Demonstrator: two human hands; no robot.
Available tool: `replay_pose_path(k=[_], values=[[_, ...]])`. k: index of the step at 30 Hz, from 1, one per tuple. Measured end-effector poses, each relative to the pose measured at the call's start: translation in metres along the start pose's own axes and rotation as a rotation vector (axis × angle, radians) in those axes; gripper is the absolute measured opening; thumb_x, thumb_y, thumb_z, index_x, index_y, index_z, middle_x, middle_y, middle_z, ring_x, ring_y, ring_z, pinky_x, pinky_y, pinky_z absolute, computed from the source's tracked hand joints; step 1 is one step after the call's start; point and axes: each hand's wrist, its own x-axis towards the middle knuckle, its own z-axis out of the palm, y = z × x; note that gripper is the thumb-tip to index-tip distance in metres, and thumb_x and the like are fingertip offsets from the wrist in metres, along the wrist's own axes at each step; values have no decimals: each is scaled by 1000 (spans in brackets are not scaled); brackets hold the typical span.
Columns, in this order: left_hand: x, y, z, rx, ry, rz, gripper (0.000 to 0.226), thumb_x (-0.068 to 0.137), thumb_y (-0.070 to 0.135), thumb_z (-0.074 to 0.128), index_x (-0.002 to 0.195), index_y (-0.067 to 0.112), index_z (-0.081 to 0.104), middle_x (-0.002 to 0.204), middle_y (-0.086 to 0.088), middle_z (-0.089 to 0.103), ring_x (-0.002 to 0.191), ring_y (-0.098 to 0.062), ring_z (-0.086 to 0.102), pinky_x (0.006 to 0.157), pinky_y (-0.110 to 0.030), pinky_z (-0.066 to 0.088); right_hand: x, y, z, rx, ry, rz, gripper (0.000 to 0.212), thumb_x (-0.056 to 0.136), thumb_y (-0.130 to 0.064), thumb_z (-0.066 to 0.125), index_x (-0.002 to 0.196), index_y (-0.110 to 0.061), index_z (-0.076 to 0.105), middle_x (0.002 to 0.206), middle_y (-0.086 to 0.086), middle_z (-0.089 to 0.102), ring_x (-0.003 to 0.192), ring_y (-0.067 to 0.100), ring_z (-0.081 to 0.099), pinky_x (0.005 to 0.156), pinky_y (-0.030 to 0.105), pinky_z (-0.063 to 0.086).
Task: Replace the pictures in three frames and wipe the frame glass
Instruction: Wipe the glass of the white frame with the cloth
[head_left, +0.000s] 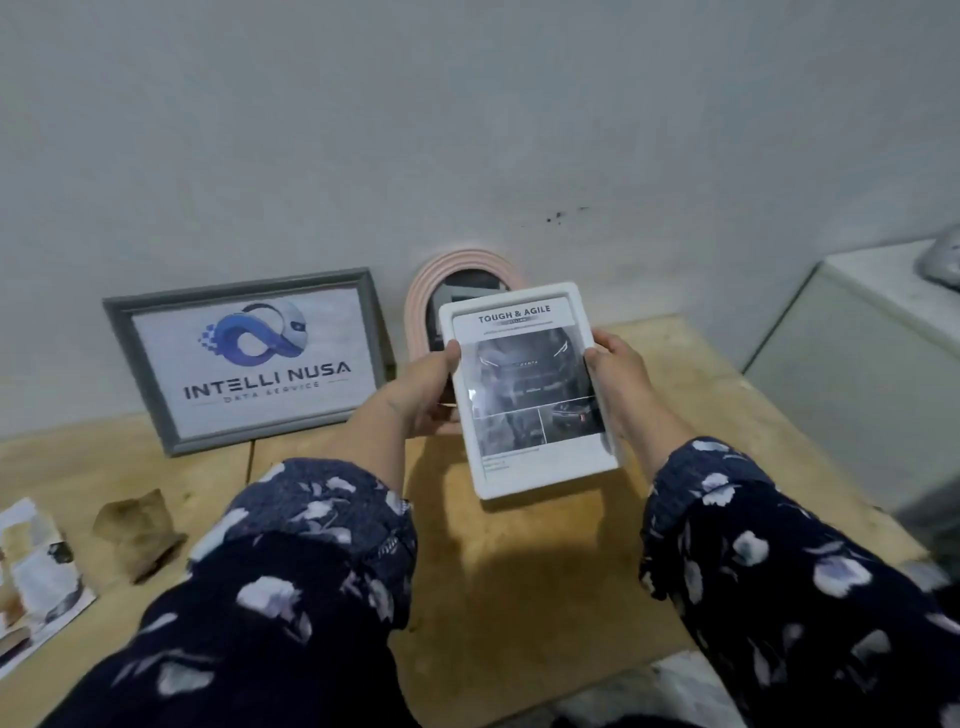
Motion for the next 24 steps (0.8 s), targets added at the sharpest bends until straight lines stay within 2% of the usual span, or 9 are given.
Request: replay_pose_path(k=[2,4,6,8,12,14,16,19,24], values=[[17,15,38,-2,-67,-8,47,100,52,34,103,14,62,78,-6,66,62,-18,63,56,-30,55,18,-7,-36,18,41,-19,38,95,-5,36,117,-29,56,100,4,64,73,20,61,50,27,54],[28,26,66,-42,-148,-24,53,99,55,33,99,13,64,82,-7,68,61,-17,65,55,-27,54,36,-5,-60,63,61,-12,37,96,-6,35,117,-27,55,102,5,64,77,21,63,55,30,54],[42,34,96,-165,-265,-60,69,93,67,30,98,11,70,95,-10,68,73,-21,67,64,-30,56,54,-1,-84,123,84,6,40,96,-6,34,124,-28,54,109,8,64,85,23,65,65,35,56],[56,39,117,-367,-360,-65,90,83,82,28,119,9,67,105,-13,63,87,-28,64,82,-41,55,69,1,-101,167,84,11,41,98,-6,35,130,-26,51,115,8,62,90,22,64,73,37,56],[88,44,147,-480,-251,13,97,78,87,21,101,7,70,89,-15,59,78,-27,58,84,-40,49,99,-3,-122,157,33,-23,42,98,-5,35,127,-30,50,114,5,62,92,18,63,82,41,54],[96,50,162,-451,-233,79,97,83,83,19,111,4,67,90,-18,66,80,-27,64,88,-42,50,115,-4,-128,132,27,-29,43,96,-2,35,122,-31,49,105,5,63,86,18,63,75,36,57],[103,55,174,-391,-201,156,93,89,76,13,117,5,66,89,-17,73,79,-22,70,78,-37,52,128,-5,-131,127,45,-30,43,93,2,33,118,-30,47,89,4,63,71,16,61,60,26,53],[117,61,188,-362,-153,197,84,92,72,14,103,10,70,82,-13,74,72,-24,73,65,-30,52,146,-1,-132,137,51,-20,43,93,2,30,116,-32,44,85,4,63,66,16,60,58,28,50],[141,56,194,-438,-61,178,78,93,70,18,103,13,71,95,-15,74,87,-30,71,78,-38,53,165,13,-128,139,7,8,42,92,-1,31,115,-33,43,85,5,65,71,20,63,67,39,55]])
